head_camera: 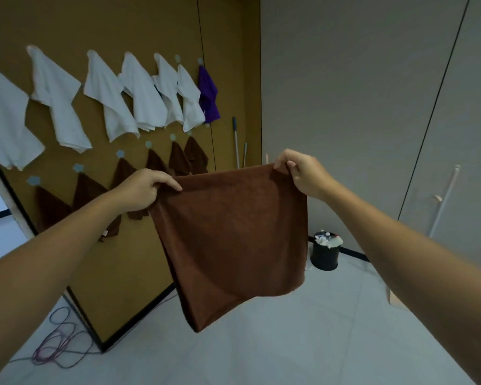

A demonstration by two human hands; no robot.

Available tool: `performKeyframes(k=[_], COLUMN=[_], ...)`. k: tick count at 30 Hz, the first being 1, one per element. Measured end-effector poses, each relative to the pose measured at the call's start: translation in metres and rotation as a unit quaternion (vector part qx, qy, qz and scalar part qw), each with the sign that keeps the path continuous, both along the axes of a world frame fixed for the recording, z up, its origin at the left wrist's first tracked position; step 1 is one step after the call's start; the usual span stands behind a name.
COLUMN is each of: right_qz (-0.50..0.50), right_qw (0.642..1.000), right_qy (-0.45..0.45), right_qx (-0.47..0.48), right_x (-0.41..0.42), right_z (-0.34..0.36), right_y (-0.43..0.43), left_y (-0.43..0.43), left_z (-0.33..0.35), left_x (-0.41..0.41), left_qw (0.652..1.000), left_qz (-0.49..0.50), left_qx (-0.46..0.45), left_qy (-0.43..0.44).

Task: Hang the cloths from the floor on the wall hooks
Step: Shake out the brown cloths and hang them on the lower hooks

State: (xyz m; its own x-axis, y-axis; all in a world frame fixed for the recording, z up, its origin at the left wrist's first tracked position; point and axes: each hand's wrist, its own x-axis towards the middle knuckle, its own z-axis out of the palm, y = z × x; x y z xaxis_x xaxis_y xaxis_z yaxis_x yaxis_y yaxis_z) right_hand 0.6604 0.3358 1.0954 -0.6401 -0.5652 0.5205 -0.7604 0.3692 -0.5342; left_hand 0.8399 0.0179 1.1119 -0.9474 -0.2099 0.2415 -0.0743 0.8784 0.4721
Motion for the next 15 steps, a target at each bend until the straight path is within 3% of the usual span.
performKeyframes(k=[6, 12, 15], right_qz=[-0.014, -0.012, -0.012], right_qw=[1.000, 0.998, 0.997], right_qy=[-0.008, 0.054, 0.066], right_qx=[0.004, 0.031, 0.037], right_x=[-0.101, -0.198, -0.255], right_z=[-0.001, 0.003, 0.007], right_y=[-0.014, -0.034, -0.054], left_y=[0.000, -0.018, -0.040], left_z=[-0.008, -0.018, -0.017], left_x=[-0.110, -0.231, -0.295], left_qw=[0.997, 0.995, 0.994], left_qz=[0.024, -0.004, -0.069], left_qx=[0.068, 0.025, 0.016], left_qy=[0.040, 0.099, 0.080])
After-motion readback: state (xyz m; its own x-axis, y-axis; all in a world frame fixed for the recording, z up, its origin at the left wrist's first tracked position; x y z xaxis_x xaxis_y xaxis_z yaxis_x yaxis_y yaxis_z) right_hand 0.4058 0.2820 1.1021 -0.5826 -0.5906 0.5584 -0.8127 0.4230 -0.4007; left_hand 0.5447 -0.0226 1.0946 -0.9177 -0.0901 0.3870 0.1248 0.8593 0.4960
